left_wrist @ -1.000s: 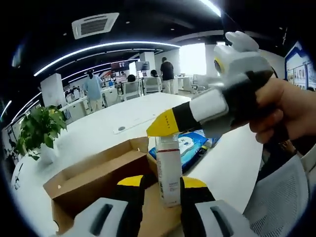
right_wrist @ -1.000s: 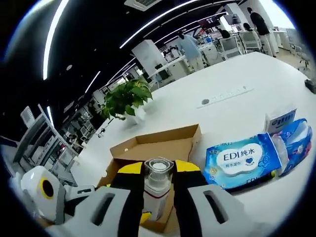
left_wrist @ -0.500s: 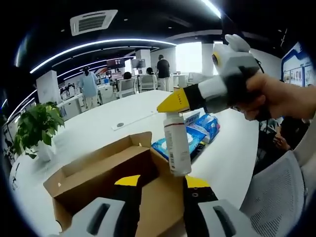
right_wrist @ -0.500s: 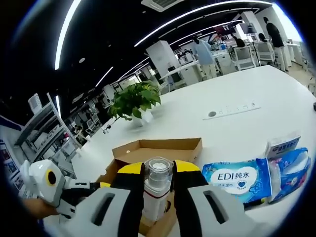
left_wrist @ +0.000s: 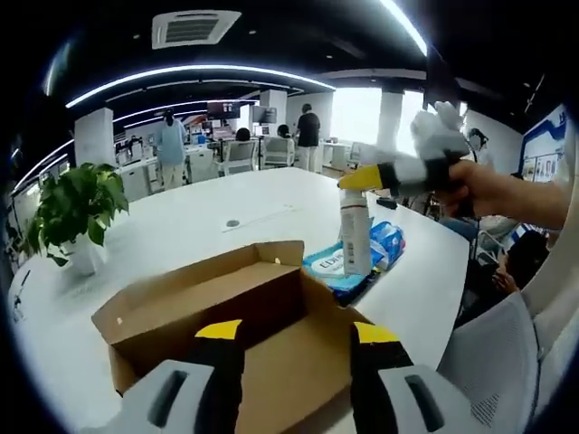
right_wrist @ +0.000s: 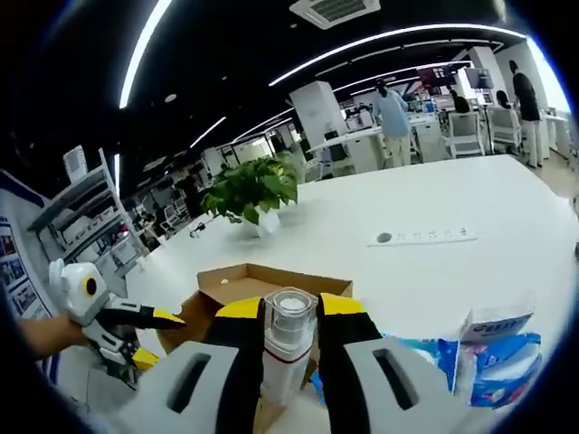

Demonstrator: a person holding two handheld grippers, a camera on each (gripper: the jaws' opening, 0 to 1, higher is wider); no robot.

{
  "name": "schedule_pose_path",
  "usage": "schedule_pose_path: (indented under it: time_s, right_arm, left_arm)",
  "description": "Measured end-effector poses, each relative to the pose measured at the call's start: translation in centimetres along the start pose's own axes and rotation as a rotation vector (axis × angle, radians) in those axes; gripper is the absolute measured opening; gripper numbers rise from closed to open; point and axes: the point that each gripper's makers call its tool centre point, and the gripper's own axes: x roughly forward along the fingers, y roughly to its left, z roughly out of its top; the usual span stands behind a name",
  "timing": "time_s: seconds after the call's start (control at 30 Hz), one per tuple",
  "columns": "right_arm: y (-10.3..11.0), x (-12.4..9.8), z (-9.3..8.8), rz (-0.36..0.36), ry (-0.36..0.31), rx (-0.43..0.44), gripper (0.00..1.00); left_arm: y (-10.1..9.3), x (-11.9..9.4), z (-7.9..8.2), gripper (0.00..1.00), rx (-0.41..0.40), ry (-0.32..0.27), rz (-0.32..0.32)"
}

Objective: Operate the shoe box by opening the lid, removing the specified soft item, and placing it in the target area until the item is outside and the box remains undamaged.

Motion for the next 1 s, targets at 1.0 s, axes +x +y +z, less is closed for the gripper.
schedule_pose_path:
  time_s: [1.0]
  right_arm:
    - [-8.9, 5.4, 2.1, 0.040, -0.016, -0.235, 0.19]
  left_arm:
    - [7.2, -6.4, -2.2, 0.72, -0.073, 0.016, 0.109]
